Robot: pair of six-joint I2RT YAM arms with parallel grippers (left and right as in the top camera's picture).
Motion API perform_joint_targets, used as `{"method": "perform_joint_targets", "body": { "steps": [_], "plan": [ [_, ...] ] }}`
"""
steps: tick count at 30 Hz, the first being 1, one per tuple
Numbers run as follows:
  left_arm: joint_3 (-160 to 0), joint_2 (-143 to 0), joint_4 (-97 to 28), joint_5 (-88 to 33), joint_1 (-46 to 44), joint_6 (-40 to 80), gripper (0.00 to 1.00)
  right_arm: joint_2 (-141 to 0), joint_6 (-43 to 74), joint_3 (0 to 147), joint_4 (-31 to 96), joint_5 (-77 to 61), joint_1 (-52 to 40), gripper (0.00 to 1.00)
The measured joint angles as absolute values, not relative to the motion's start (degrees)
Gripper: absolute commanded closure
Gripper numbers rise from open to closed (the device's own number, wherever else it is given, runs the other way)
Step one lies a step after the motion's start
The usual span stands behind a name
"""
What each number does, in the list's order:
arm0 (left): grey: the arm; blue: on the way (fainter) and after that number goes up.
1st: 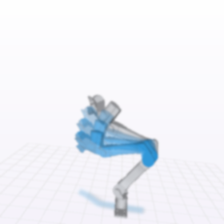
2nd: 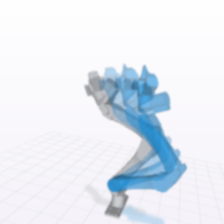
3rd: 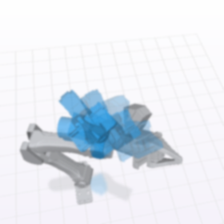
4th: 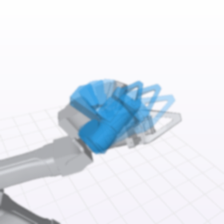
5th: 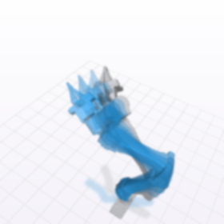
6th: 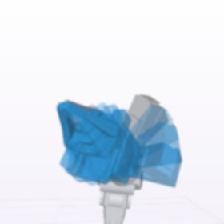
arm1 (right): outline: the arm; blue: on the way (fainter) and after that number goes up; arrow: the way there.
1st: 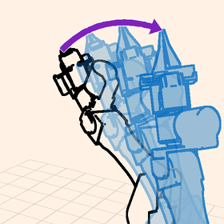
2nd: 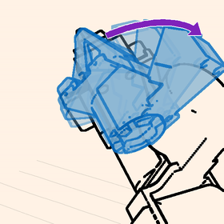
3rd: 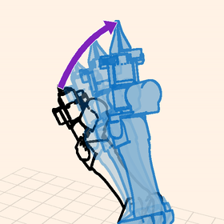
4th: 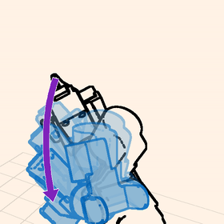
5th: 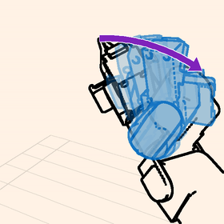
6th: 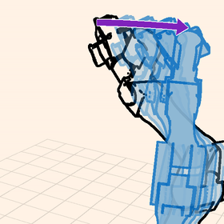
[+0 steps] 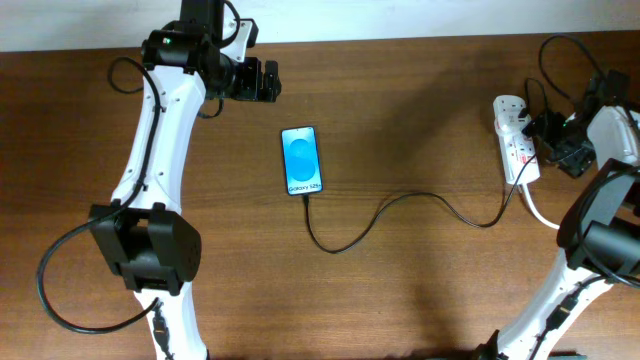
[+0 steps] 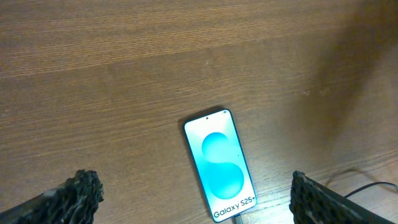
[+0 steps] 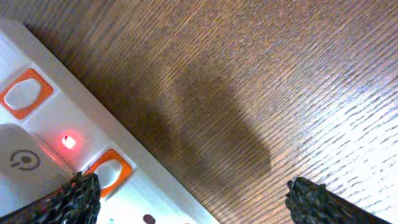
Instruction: Plug charger to phone and switch on socket
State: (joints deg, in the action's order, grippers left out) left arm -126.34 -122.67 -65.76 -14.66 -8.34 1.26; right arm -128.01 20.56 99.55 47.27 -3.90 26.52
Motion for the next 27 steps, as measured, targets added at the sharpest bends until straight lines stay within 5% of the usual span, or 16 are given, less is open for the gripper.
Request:
{"method": "perform_joint_targets", "body": {
  "steps": [9,14,19,23,27],
  "plan": [
    [-126.3,-122.7,-65.7,-14.7,-8.3,1.3,0.01,-127.1,19.0,105.6,61.7,-2.3,30.5,0.02],
    [-126.3,-122.7,-65.7,-14.6,-8.3,1.3,0.01,-107.4,20.2,126.1,78.9,3.7,36.1,0.02],
    [-126.3,-122.7,-65.8,-14.6,-8.3,1.3,0.01,-86.3,9.2,128.3,80.3,-10.9,25.0,0.02],
    [-126.3,-122.7,-65.8,-14.6,-8.3,1.3,0.01,-84.2,0.9,128.0,95.3,-16.3,11.4,0.02],
    [-126.3,-122.7,-65.8,-14.7,-8.3,1.3,0.01,-84.2,-0.3,128.0,97.0,-16.6,10.4,0.02]
  ]
}}
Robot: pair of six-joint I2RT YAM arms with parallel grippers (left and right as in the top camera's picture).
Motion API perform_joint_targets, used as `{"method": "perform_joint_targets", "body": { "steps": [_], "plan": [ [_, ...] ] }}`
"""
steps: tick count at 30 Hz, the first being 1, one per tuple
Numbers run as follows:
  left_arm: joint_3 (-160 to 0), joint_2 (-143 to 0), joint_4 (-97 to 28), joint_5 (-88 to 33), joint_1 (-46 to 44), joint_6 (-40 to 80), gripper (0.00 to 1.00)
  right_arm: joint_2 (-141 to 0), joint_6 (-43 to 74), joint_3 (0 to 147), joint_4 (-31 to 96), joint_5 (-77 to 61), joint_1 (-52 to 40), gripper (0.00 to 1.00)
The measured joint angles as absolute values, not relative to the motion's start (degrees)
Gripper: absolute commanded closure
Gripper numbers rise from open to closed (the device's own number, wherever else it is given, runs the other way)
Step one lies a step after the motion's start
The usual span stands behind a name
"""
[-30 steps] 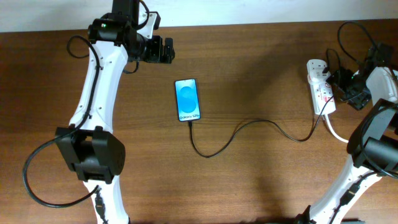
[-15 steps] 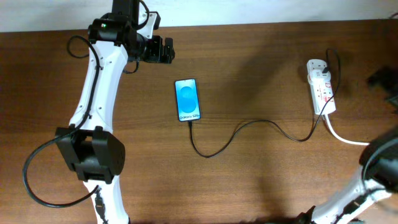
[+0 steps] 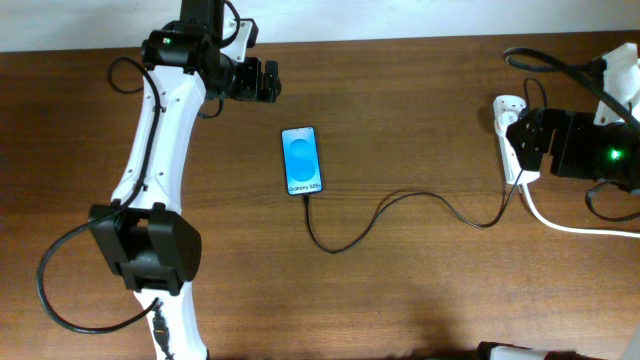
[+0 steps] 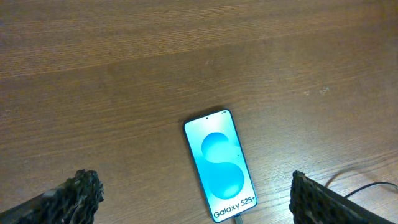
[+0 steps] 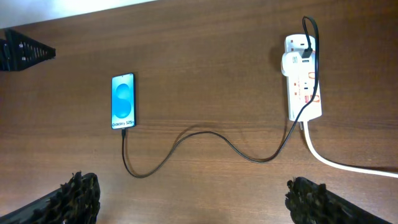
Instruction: Plug charger to phone and switch on socket
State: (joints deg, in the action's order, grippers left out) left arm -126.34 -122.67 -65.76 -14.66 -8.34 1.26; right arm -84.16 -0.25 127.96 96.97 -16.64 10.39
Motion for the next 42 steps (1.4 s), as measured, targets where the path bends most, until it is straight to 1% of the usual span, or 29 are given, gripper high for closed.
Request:
{"method": "perform_joint_targets", "body": {
  "steps": [6,8,10,11,13,14,15,16,17,18,21,22,24,27,29,35,42],
  "plan": [
    [-126.3,-122.7,-65.8,-14.6,-8.3,1.3,0.01,-84.2,-0.5,127.9,97.0,-15.7,10.4,0.02],
    [-126.3,-122.7,-65.8,-14.7,-8.3,1.3,0.01,-84.1,-3.5,127.0,94.1,-14.5,9.4,0.02],
    [-126.3,-122.7,-65.7,-14.6,-8.3,1.3,0.01,-79.2,-11.3,118.6,81.9,-14.0,4.3,0.02],
    [-126.3,-122.7,-65.8,-14.7,-8.3,1.3,0.01,-76.5,-13.8,115.3,80.1,-14.0,3.0,0.02],
    [-126.3,-122.7,-65.6,-14.8,-8.3,1.3,0.01,-67.2,-16.5,99.9,65.2,-14.0,2.1,0.01],
    [-126.3,-122.7,-65.6,-14.8,-8.3,1.3,0.01,-59.8,-17.5,87.5,55.6,-13.9,1.9,0.02],
    [-126.3,-122.7,-65.6,-14.8,-8.3,1.3,0.01,-54.5,-18.2,79.6,53.2,-13.6,1.9,0.02],
    [-126.3,-122.6,-65.8,-14.9,-8.3,1.3,0.01,-49.8,-18.4,71.9,43.7,-13.5,1.8,0.02],
    [-126.3,-122.6,-65.6,-14.8,-8.3,1.2,0.01,-43.3,-18.7,61.9,38.7,-13.2,1.8,0.02],
    [-126.3,-122.5,-65.6,-14.8,-8.3,1.2,0.00,-33.7,-18.9,49.1,30.6,-13.1,1.8,0.02],
    [-126.3,-122.3,-65.7,-14.8,-8.3,1.2,0.01,-17.6,-19.4,28.3,19.1,-13.1,1.8,0.02],
    [-126.3,-122.3,-65.8,-14.8,-8.3,1.2,0.01,-14.7,-19.4,24.2,14.5,-13.1,1.8,0.02],
    [-126.3,-122.2,-65.6,-14.8,-8.3,1.2,0.01,-6.6,-19.5,14.2,10.9,-13.1,1.8,0.02],
    [-126.3,-122.2,-65.6,-14.8,-8.3,1.2,0.01,-3.3,-19.5,6.5,4.2,-13.1,1.8,0.02],
    [-126.3,-122.2,-65.6,-14.8,-8.3,1.2,0.01,-1.2,-19.5,2.2,3.2,-13.1,1.8,0.02],
    [-126.3,-122.2,-65.6,-14.8,-8.3,1.2,0.01,-0.9,-19.5,0.8,3.8,-7.4,1.8,0.02],
    [-126.3,-122.2,-65.6,-14.8,-8.3,1.2,0.01,-0.9,-19.5,0.8,3.8,-6.7,1.8,0.02]
  ]
}}
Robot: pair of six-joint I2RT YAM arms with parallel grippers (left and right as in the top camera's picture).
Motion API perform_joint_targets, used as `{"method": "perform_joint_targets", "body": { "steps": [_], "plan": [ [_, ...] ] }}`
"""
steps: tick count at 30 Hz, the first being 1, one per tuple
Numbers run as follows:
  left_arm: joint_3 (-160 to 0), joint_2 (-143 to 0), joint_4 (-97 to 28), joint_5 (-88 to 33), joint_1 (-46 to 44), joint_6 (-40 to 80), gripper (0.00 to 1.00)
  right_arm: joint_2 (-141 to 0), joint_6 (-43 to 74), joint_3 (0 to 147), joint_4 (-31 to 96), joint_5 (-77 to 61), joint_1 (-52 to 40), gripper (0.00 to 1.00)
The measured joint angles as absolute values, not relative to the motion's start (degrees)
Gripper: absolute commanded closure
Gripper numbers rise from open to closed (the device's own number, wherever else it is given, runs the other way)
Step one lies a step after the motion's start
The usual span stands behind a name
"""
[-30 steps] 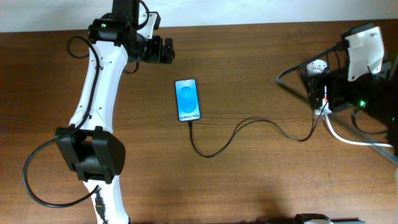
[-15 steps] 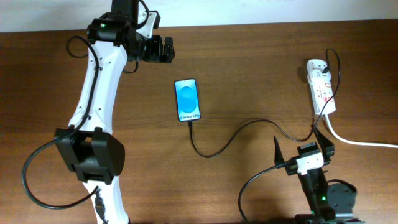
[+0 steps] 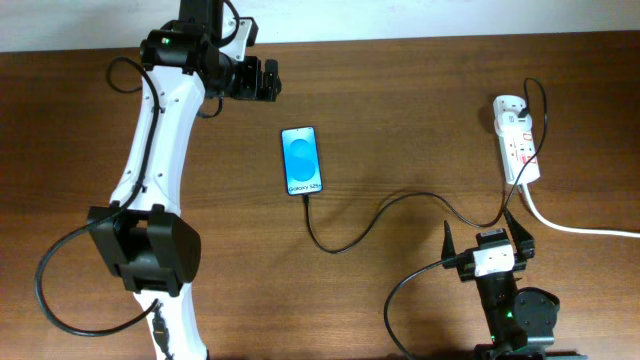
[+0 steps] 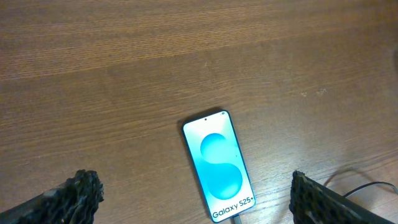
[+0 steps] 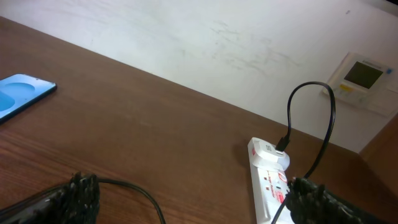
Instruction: Plug charger to phone and switch on socket
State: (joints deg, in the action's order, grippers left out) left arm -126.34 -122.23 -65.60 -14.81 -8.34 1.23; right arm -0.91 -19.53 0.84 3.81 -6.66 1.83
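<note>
The phone (image 3: 302, 160) lies face up at mid-table with its blue screen lit; it also shows in the left wrist view as the phone (image 4: 219, 165). A black cable (image 3: 380, 210) runs from its lower end to a white charger (image 5: 268, 152) plugged into the white power strip (image 3: 520, 150). My left gripper (image 3: 272, 82) hovers open and empty behind and to the left of the phone. My right gripper (image 3: 484, 240) is open and empty near the front edge, well short of the power strip (image 5: 270, 183).
A white mains lead (image 3: 570, 225) leaves the strip's near end toward the right edge. The black cable's loop (image 5: 130, 190) lies on the wood just ahead of my right fingers (image 5: 78, 199). A pale wall stands beyond the table's far edge.
My right arm has gone from high over the right side by the strip to low at the table's front edge. Left gripper, phone, cable and strip have not moved.
First my right gripper was open close over the power strip, where a red light glowed beside an orange switch. Then it was high up, looking down on phone, cable and strip. Now it sits low at the front edge. The phone stayed cabled and lit throughout.
</note>
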Motion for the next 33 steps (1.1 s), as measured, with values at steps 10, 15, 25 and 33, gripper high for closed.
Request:
{"method": "perform_joint_targets", "body": {
  "steps": [10,15,25,33],
  "plan": [
    [-91.2,-103.2,-33.9,-10.5,-8.9,-1.8,0.01,-0.8,-19.5,0.8,3.8,-6.4,1.8,0.02],
    [-45.5,-76.8,3.9,-10.1,-8.8,-5.1,0.01,-0.7,-19.6,0.8,3.8,-6.3,1.8,0.02],
    [-1.1,-18.1,11.3,0.6,-6.9,-7.9,0.01,-0.7,-19.5,0.7,3.8,-6.2,1.8,0.02],
    [-0.6,-0.7,-4.4,1.0,-6.7,-9.1,0.01,-0.7,-19.5,0.7,3.8,-6.2,1.8,0.02]
  ]
}}
